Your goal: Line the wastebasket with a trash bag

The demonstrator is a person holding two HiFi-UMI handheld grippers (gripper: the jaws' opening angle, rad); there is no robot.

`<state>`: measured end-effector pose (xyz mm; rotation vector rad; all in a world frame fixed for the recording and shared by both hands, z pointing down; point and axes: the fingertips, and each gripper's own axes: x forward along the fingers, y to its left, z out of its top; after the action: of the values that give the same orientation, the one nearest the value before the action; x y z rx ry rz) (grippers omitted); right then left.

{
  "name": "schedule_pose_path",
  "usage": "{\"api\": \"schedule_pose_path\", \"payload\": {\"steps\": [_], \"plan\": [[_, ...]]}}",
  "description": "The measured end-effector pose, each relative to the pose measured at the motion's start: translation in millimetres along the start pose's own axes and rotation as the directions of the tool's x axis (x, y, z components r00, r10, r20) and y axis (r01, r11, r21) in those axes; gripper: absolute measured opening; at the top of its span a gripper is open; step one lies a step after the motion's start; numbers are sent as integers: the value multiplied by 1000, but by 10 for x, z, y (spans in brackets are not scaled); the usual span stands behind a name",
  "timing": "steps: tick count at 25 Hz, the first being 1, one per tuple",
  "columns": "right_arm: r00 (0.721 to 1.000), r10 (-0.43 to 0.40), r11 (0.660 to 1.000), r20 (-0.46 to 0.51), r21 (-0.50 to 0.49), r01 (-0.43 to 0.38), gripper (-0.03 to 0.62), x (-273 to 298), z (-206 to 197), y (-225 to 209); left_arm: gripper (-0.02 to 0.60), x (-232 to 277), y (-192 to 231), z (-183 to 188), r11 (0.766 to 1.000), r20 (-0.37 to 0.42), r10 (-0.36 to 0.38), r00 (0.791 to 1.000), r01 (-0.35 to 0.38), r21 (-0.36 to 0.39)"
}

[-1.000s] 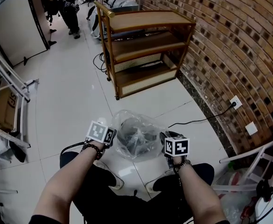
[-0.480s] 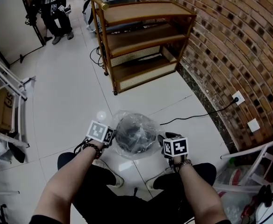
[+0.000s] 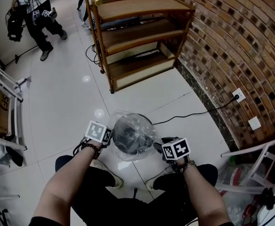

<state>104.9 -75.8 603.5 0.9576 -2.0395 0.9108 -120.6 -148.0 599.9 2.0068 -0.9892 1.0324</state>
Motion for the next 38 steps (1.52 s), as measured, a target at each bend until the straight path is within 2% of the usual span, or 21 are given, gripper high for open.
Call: {"api": "schedule_pose_path", "payload": {"steps": [5,8,12,14,17,19,20,22,23,30,34,38], "plan": [[994,73,996,87,50,-78,187,-196,243,19,138,82,111,74,999,-12,23,1000,-23,28],[986,76,992,148,92,-90,187,-260,440,-52,138,90,78,142,998,-21,18,1000,-17,60],[977,80,976,198,185,-117,186,-202,676,-213,138,139,114,172,993,-54,49,997,-43,112],[979,94,967,182,218,-133,186,-94,714,-256,138,163,133,204,988,-64,63,996,-53,146],[985,142,961,103,226,-162,186,113,628,-173,137,154,168,311,978,-60,95,994,-82,194],[984,168,958,56,225,-176,182,215,551,-92,136,180,137,411,972,-44,89,995,-77,220],[985,167,960,39,223,-171,138,251,522,-71,135,192,108,466,970,-35,79,996,-68,232],[989,146,964,23,221,-148,10,295,490,-72,132,225,102,524,965,-39,77,996,-65,253],[990,137,966,21,219,-138,3,305,484,-77,130,234,110,553,962,-42,82,996,-68,263],[991,108,966,76,228,-122,9,198,538,-248,127,314,41,613,947,-72,73,995,-46,318],[988,96,953,122,274,-126,118,167,621,-440,127,369,38,578,941,-92,75,993,-40,337],[985,73,924,154,361,-125,124,234,636,-695,127,411,13,572,942,-95,60,994,-25,335]]}}
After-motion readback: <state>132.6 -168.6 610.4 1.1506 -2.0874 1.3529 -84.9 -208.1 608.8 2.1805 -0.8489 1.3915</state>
